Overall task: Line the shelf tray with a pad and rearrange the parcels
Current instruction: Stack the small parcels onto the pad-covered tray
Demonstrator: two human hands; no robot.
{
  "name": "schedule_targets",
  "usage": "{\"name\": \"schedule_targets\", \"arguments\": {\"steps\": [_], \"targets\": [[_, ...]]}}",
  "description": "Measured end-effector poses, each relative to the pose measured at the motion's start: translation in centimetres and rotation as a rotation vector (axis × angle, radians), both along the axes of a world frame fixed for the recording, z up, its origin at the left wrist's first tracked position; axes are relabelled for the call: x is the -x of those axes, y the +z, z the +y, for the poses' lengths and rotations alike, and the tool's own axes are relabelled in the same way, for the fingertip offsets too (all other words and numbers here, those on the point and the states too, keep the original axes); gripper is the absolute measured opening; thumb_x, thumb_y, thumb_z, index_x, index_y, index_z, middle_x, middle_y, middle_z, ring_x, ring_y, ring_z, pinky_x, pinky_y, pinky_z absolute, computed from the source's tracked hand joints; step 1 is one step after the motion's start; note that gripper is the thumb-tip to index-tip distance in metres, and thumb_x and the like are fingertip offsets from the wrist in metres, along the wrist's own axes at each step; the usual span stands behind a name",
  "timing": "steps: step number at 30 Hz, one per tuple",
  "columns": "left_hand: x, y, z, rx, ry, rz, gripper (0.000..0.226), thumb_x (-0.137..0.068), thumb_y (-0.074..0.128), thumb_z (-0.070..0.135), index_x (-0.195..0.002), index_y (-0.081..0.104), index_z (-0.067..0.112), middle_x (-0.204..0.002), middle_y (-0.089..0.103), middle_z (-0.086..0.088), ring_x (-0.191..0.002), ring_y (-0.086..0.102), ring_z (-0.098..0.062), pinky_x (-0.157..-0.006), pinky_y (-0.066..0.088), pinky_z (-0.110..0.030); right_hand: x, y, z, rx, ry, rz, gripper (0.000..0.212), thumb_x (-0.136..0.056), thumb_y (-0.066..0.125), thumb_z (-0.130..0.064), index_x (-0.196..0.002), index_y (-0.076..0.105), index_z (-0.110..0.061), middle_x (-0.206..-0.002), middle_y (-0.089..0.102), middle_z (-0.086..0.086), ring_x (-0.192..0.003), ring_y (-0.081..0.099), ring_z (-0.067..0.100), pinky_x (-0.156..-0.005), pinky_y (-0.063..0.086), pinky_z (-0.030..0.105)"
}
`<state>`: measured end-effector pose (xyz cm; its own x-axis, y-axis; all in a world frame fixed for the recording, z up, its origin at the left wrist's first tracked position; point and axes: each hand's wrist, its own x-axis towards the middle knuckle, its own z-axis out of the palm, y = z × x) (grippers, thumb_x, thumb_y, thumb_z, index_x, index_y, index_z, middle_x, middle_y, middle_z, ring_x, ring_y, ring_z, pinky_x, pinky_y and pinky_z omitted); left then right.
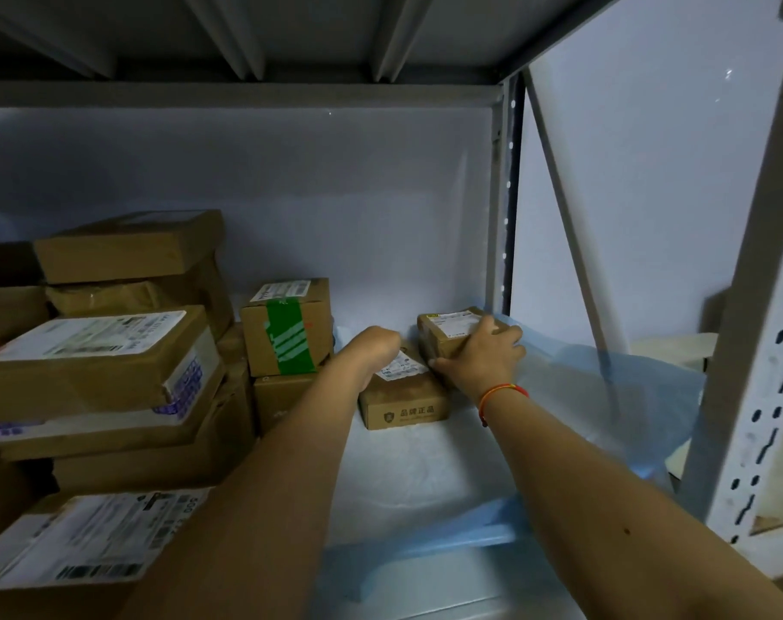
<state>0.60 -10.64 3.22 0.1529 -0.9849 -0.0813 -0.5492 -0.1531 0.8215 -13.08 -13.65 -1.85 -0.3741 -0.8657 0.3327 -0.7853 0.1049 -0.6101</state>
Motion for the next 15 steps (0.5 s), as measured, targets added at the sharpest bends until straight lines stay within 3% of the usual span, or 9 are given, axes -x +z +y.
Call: {"name": "schedule_targets", "arguments": {"steps": [3, 7, 10, 13, 15], "targets": [[-0.2, -0.4, -0.3, -0.002, 0.014, -0.001, 0.032, -0.102, 0.036, 0.023, -0.072, 0.04, 0.015, -0.082, 0.045, -0.002, -0.065, 0.037, -0.012, -0.058, 0.031, -0.026, 0.2, -0.6, -0.4, -0.114, 0.015, 0.188, 0.096, -0.062, 0.074, -0.071, -0.134, 0.038, -0.02, -0.138, 0.03, 0.022, -0.121, 0.042, 0.039, -0.1, 0.044, 0.043], [-0.2, -0.6, -0.2, 0.015, 0.006, 0.007, 0.015, -0.101, 0.038, 0.021, -0.093, 0.047, 0.011, -0.085, 0.047, -0.003, -0.072, 0.043, -0.015, -0.077, 0.037, -0.031, 0.2, -0.4, -0.2, -0.242, 0.032, 0.316, 0.098, -0.069, 0.056, -0.081, -0.146, 0.027, -0.027, -0.155, 0.006, 0.026, -0.136, 0.029, 0.048, -0.101, 0.042, 0.058], [-0.3, -0.4, 0.3, 0.029, 0.007, 0.009, 0.027, -0.1, 0.038, 0.019, -0.074, 0.045, 0.014, -0.086, 0.049, -0.004, -0.071, 0.043, -0.014, -0.08, 0.036, -0.031, 0.3, 0.3, 0.2, -0.313, 0.043, 0.313, 0.096, -0.073, 0.045, -0.084, -0.15, 0.021, -0.031, -0.158, -0.002, 0.026, -0.141, 0.015, 0.052, -0.105, 0.033, 0.064], [-0.5, 0.4, 1.3, 0.045, -0.001, -0.018, 0.021, -0.1, 0.037, 0.018, -0.086, 0.049, 0.009, -0.101, 0.05, -0.01, -0.09, 0.046, -0.022, -0.079, 0.035, -0.031, -0.3, 1.3, 1.0, -0.25, -0.017, 0.253, 0.092, -0.077, 0.038, -0.084, -0.149, 0.026, -0.029, -0.158, 0.005, 0.027, -0.142, 0.013, 0.051, -0.108, 0.026, 0.064], [-0.8, 1.1, 2.2, 0.11, -0.017, -0.021, 0.017, -0.099, 0.037, 0.015, -0.099, 0.052, 0.007, -0.102, 0.051, -0.012, -0.092, 0.047, -0.025, -0.079, 0.04, -0.033, -1.3, 2.2, 1.7, -0.096, -0.056, 0.269, 0.076, -0.086, 0.038, -0.073, -0.142, 0.039, -0.022, -0.154, 0.02, 0.027, -0.141, 0.021, 0.047, -0.108, 0.028, 0.06]]}}
